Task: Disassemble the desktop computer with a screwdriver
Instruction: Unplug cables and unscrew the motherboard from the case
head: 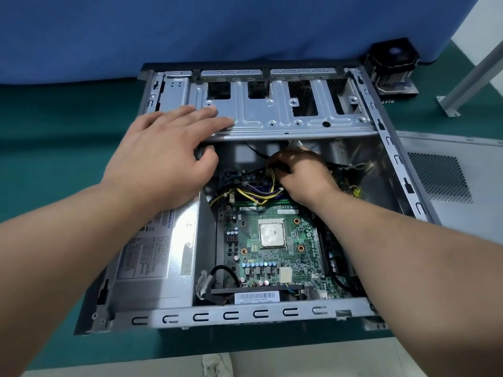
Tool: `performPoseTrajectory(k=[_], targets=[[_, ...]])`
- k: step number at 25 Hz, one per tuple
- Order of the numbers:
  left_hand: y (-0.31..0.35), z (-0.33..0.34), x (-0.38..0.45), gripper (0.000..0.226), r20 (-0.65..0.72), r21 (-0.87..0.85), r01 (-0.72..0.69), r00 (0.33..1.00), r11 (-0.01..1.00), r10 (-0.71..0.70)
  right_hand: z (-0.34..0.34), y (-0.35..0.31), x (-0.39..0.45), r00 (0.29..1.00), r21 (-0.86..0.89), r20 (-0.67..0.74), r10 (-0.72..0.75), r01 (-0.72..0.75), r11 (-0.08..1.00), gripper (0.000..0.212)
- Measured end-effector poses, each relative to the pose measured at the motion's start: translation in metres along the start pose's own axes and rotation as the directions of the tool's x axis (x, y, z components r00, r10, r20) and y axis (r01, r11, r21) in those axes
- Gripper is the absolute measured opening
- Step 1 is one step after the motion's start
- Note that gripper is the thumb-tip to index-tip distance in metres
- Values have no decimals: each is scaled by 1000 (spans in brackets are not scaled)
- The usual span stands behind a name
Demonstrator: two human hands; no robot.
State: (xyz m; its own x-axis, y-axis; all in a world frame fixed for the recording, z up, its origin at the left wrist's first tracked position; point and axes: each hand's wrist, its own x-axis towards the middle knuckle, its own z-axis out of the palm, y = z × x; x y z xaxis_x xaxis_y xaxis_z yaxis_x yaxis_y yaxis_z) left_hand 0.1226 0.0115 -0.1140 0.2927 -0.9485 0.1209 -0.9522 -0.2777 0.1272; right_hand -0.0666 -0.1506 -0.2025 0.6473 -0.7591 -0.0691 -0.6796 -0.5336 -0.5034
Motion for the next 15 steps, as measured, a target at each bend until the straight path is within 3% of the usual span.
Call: performPoseTrajectory(k=[4,15], targets=[[0,-1,0,60,2,-4,5,1000,1000,-5,-1,-6,1,1000,-120,8,-26,27,992,23],[0,-1,0,60,5,-10,16,1000,1000,-16,-3,-13,-2,996,-182,16,-84,85,980,26]])
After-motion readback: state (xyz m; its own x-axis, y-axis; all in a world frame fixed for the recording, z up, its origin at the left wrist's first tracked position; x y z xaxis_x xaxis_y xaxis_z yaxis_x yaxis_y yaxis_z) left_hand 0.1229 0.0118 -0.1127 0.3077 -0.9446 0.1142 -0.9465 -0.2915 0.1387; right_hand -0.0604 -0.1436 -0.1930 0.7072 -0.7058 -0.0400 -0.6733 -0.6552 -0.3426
